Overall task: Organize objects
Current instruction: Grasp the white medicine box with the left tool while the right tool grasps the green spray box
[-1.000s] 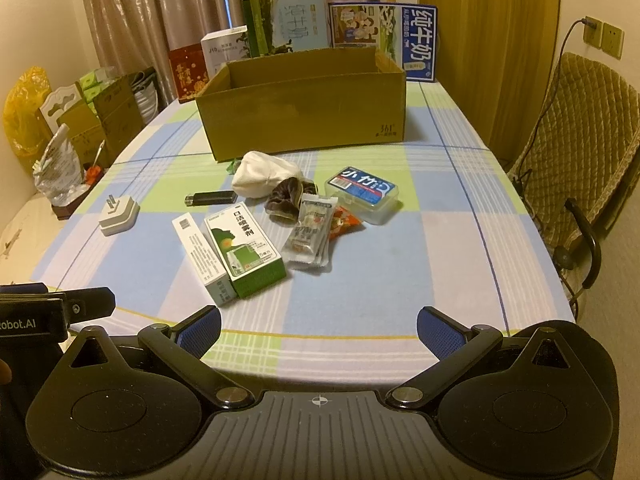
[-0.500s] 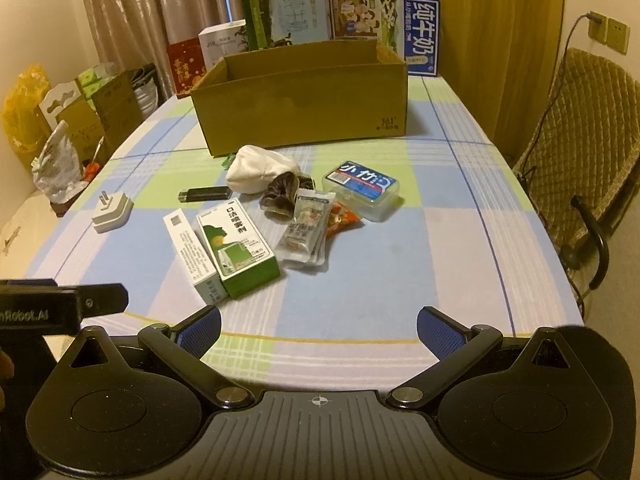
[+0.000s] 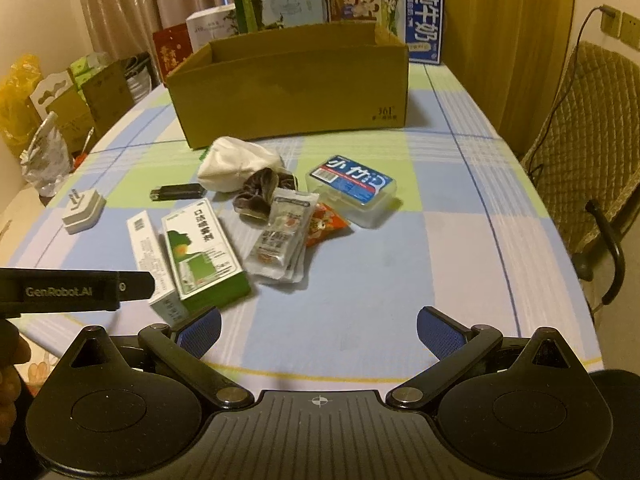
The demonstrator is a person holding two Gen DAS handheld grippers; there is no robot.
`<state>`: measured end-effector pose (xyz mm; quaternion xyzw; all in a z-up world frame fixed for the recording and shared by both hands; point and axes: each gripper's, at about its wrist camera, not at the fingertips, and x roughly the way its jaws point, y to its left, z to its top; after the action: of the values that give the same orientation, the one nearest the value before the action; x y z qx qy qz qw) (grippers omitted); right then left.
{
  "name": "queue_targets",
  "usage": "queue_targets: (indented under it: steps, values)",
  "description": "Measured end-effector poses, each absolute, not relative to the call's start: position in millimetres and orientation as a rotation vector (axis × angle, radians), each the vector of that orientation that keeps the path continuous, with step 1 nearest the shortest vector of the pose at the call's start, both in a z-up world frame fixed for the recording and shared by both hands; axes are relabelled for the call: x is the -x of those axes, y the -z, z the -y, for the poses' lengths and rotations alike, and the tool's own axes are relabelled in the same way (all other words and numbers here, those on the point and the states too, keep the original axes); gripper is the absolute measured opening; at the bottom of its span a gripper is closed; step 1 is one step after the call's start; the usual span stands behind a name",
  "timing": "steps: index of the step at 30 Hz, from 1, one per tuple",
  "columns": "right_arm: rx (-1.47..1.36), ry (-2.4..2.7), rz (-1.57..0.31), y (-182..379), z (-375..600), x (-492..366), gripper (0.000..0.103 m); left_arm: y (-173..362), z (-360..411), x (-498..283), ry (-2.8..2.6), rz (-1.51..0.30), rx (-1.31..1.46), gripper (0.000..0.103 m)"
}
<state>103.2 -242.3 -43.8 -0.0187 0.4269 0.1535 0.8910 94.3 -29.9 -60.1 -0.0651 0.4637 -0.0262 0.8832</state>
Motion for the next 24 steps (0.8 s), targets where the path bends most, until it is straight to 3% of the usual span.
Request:
queue_targets:
  steps: [7,11,13,17,18,20,24]
  values:
    - [0.035,-0.351,-0.908,55.2,236.8,-117.7,0.101,78.8,28.9,-113.4,0.062,-0.985,0.165,0.076]
    - [0.053,-0.407,-0.894,57.4,225.6,-118.0,0.101,78.2,13.6,-109.7,0.019,-0.991,0.137,0.067]
    - [0.074,-0.459,-0.877,57.2,217.0,-117.0,0.101,77.4,2.5,-107.8,-0.009,-0.989,0.12,0.062]
    - [0.115,-0.544,-0.848,58.9,196.2,-118.8,0.101,77.6,-14.0,-109.5,-0.025,-0.991,0.099,0.042]
    - [0.127,-0.563,-0.841,60.1,190.4,-120.6,0.1,77.4,-16.8,-110.3,-0.022,-0.99,0.1,0.042]
    - [0.16,-0.605,-0.829,62.5,178.2,-124.4,0.087,76.9,-20.1,-111.6,-0.013,-0.983,0.092,0.04]
    - [0.222,-0.66,-0.826,69.3,155.2,-134.4,0.081,78.3,-26.9,-116.0,0.012,-0.986,0.09,0.033]
